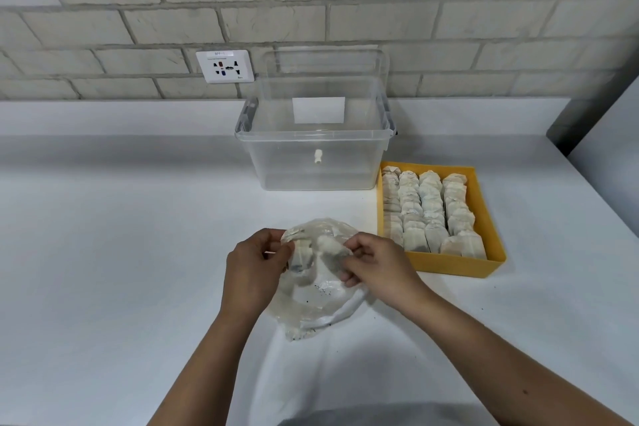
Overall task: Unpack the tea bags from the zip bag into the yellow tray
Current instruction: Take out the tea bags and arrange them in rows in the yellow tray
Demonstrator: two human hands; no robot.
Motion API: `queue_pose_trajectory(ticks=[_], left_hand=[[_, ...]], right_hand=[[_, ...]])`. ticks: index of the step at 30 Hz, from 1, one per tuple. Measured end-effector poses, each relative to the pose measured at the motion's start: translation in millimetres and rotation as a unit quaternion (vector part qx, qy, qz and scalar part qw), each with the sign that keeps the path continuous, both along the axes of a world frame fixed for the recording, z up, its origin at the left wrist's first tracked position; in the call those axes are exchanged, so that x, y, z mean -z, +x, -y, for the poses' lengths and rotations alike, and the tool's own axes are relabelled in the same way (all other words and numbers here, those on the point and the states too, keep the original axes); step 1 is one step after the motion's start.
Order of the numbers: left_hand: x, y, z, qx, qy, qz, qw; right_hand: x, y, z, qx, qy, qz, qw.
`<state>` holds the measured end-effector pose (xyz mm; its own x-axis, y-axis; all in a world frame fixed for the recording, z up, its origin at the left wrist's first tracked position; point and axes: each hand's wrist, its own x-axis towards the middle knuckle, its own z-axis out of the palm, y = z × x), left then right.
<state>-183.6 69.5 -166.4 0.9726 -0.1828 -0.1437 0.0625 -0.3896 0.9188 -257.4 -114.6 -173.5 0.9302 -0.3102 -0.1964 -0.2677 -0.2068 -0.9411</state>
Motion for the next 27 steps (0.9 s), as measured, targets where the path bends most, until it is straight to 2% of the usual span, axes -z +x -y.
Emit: queue_pose_trajectory(ticks=[2, 4, 8, 11, 13, 15, 17, 18, 19, 21, 23, 27], left_hand=[[-3, -1, 5, 0.003, -0.042, -0.031, 0.999], [-4, -4, 13, 0.014, -0.073, -0.060, 0.995], [-5, -15, 33, 0.053, -0.079, -0.065, 0.993], [-7, -20, 48, 0.077, -0.066, -0.051, 0.994], [-9, -21, 58, 0.089, -0.064, -0.044, 0.993], [-12, -19, 66, 0.093, -0.062, -0.036, 0.993], [-15, -15, 75, 0.095, -0.060, -0.028, 0.993], [-16, -12, 79, 0.098, -0.059, -0.024, 0.993], [-17, -10, 83, 0.101, -0.058, -0.021, 0.993], [-19, -7, 90, 0.106, -0.059, -0.014, 0.993], [-18, -4, 96, 0.110, -0.059, -0.013, 0.992], [-15, 2, 104, 0.119, -0.062, -0.021, 0.991]], right_hand=[[-12, -13, 4, 0.030, 0.213, -0.018, 0.976], [-20, -22, 9, 0.029, 0.313, -0.031, 0.949], [-29, -36, 17, 0.029, 0.436, -0.029, 0.899], [-37, -42, 29, 0.035, 0.464, -0.021, 0.885], [-45, -44, 44, 0.055, 0.421, 0.000, 0.905], [-51, -44, 63, 0.088, 0.326, 0.025, 0.941], [-55, -44, 86, 0.119, 0.138, 0.033, 0.983], [-56, -44, 98, 0.126, 0.024, 0.027, 0.991], [-54, -42, 109, 0.125, -0.083, 0.019, 0.988], [-49, -37, 127, 0.105, -0.218, -0.001, 0.970], [-45, -31, 138, 0.069, -0.263, -0.009, 0.962], [-40, -20, 146, -0.024, -0.254, -0.018, 0.967]])
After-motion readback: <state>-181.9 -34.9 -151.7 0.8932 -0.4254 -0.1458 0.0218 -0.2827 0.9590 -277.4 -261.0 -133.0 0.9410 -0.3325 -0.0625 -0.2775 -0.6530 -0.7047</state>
